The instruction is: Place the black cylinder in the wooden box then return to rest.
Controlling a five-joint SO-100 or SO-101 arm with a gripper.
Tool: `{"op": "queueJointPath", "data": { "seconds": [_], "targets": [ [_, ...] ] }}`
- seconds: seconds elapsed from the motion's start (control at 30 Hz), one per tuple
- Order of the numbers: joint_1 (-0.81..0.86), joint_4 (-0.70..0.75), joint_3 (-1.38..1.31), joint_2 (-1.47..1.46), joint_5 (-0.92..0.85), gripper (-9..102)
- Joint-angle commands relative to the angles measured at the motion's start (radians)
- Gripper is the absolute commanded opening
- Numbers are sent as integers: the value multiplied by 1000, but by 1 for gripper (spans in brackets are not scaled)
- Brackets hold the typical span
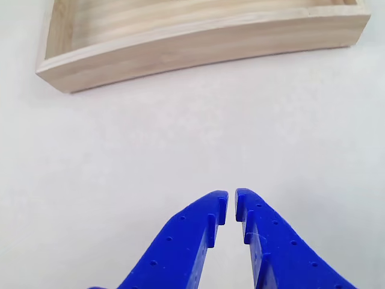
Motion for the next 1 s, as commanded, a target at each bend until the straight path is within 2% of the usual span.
{"op": "queueJointPath", "data": {
  "seconds": [0.0,0.53,0.97],
  "targets": [
    [0,12,11,-11,-8,0],
    [21,94,166,-11,20,0],
    [71,100,166,-12,44,0]
  ]
}}
